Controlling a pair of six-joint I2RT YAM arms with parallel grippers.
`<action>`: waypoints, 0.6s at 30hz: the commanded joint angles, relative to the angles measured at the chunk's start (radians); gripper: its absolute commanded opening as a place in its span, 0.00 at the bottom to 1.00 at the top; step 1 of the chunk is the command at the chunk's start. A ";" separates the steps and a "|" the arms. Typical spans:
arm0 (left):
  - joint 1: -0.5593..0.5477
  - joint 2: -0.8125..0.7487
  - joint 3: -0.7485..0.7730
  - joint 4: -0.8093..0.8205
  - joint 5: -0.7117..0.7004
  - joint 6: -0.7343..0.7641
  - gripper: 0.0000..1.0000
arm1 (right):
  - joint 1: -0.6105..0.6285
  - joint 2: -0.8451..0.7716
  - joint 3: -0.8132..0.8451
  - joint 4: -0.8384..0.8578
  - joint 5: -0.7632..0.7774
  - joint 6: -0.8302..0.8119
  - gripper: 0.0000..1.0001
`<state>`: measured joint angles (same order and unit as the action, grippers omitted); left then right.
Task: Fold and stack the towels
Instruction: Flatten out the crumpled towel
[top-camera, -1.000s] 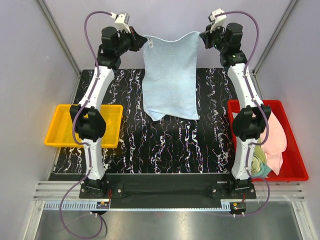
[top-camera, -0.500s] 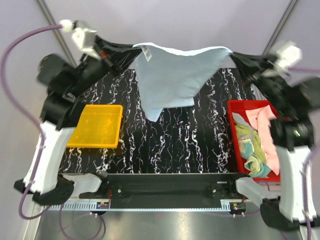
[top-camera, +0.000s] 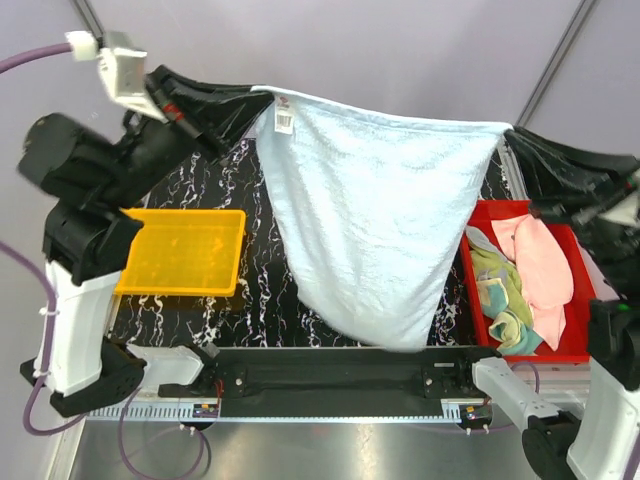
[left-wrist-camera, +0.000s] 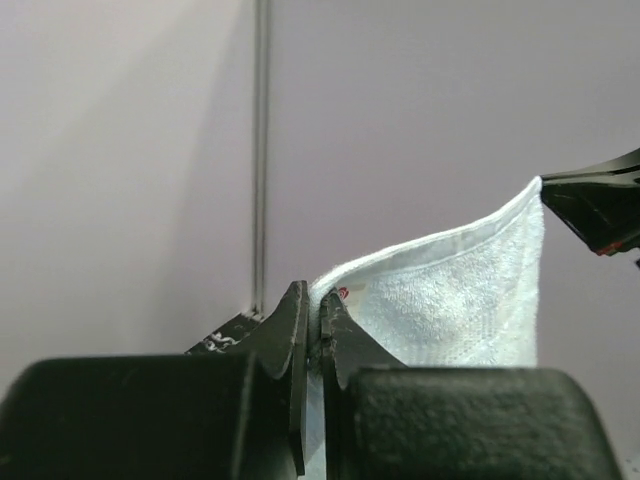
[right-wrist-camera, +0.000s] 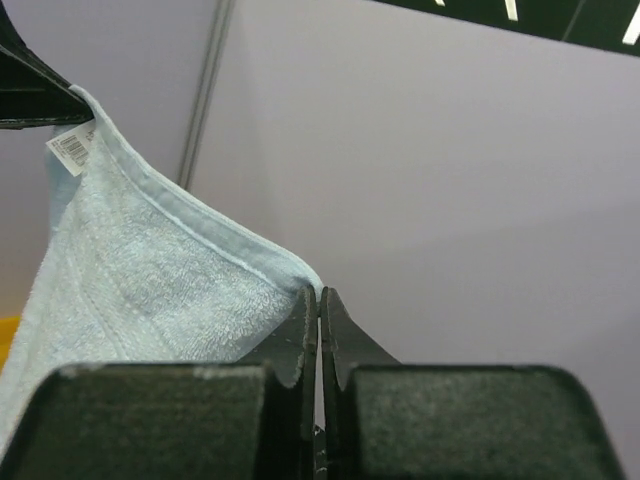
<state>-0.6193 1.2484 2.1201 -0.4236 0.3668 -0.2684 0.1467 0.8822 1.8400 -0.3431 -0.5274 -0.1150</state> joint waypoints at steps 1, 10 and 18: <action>0.000 0.090 0.054 -0.089 -0.179 0.089 0.00 | 0.001 0.110 -0.010 -0.019 0.128 -0.047 0.00; 0.217 0.397 0.173 -0.032 -0.131 0.069 0.00 | -0.004 0.467 0.048 0.130 0.237 -0.150 0.00; 0.346 0.773 0.328 0.209 -0.046 0.031 0.00 | -0.059 0.934 0.318 0.177 0.170 -0.161 0.00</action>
<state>-0.3065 1.9484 2.3802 -0.3885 0.2634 -0.2104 0.1143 1.7390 2.0483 -0.2333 -0.3428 -0.2501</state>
